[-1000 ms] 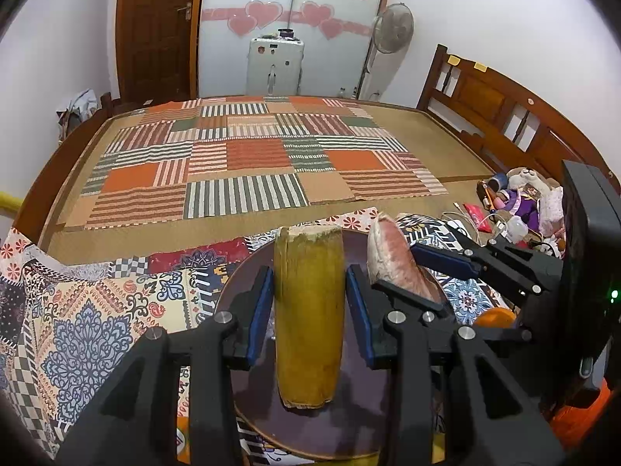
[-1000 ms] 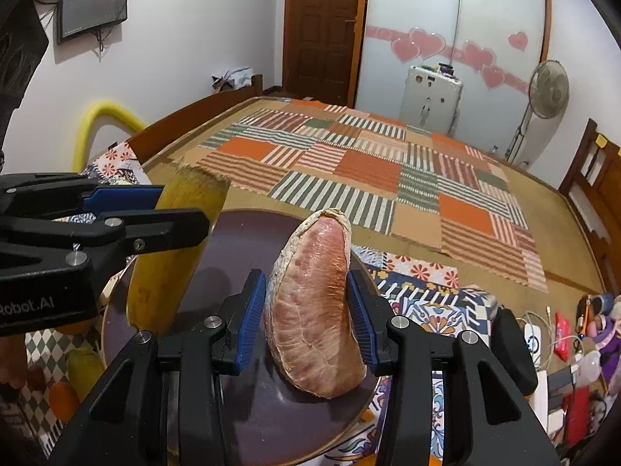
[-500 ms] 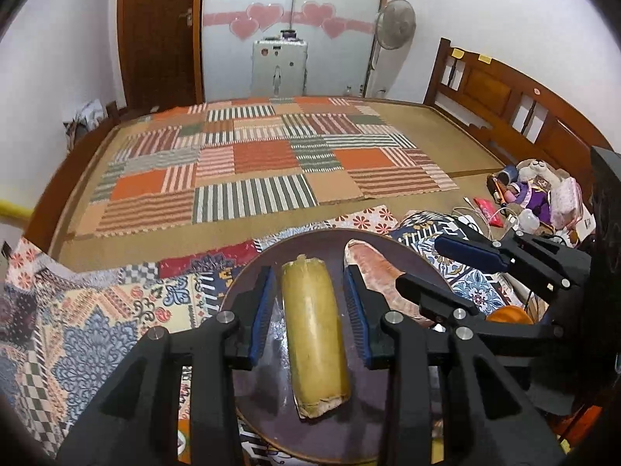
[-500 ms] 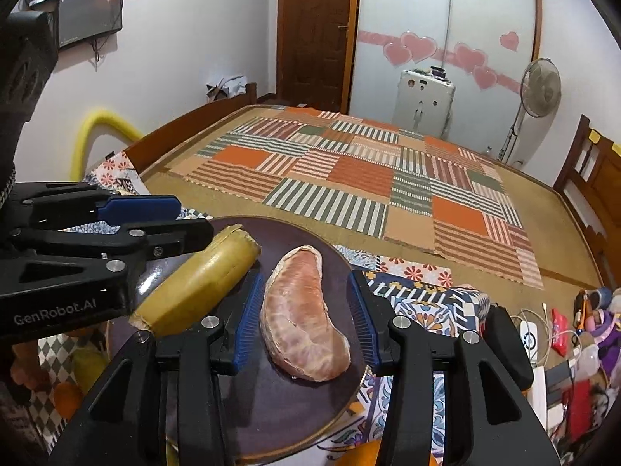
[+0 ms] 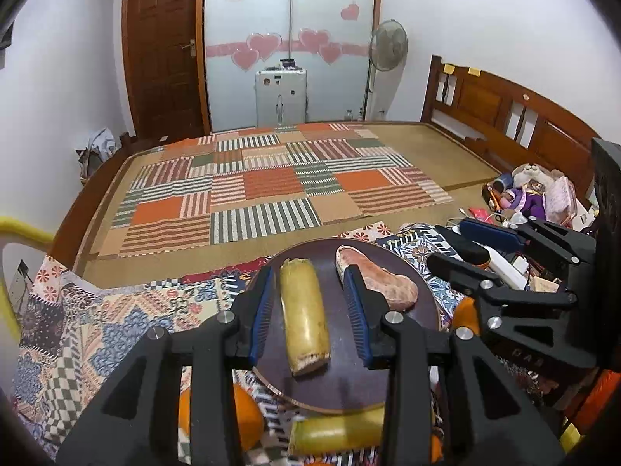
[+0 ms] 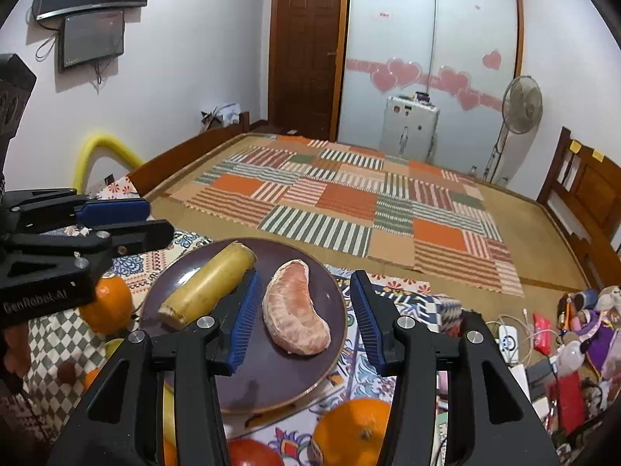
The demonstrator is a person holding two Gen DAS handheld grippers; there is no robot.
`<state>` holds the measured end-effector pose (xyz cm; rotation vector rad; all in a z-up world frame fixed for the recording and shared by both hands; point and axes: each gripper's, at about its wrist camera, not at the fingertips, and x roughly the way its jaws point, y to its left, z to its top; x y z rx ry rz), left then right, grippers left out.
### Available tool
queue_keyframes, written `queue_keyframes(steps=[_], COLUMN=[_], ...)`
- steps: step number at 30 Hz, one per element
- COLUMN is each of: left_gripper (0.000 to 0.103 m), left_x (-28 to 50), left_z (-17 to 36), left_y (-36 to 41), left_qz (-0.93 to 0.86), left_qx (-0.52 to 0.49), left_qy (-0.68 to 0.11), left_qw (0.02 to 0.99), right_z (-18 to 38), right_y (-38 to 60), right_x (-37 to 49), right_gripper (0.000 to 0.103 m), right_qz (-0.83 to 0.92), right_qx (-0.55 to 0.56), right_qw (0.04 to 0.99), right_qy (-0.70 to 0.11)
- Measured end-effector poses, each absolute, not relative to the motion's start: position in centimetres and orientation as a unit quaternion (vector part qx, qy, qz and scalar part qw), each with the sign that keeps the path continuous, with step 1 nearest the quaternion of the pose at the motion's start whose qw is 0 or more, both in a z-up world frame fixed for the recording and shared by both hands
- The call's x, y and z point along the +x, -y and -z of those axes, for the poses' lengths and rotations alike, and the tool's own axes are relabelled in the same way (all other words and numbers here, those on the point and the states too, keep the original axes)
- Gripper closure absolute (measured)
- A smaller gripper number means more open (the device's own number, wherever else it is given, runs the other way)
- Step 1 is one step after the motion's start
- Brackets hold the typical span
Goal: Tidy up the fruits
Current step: 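Lower the yellow fruit onto the plate and open left tool while right tool releases the pomelo, then grasp a large orange with right tool while left tool grasps the stickered orange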
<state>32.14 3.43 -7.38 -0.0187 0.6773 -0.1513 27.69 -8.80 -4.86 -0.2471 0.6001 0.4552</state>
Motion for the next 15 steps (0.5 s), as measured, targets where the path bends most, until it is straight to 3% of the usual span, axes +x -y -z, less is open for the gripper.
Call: queue_keyframes(steps=[8,15], left_gripper=[0.065,0.056], left_x=[29.0,27.0], left_z=[6.7,7.9], left_y=[-5.7,-7.5], left_qz=[0.06,0.046], left_qx=[-0.009,-0.011], left_qy=[-0.33,-0.344], left_qw=[0.942,0.938], right_z=[4.2,5.3], right_y=[10.8,12.5], right_x=[25.5,24.6], right_gripper=[0.046,0.044], right_qz=[-0.209,-0.188], right_qx=[-0.115,-0.123], right_qw=[0.932,0.933], right_qy=[-0.273,-0.282])
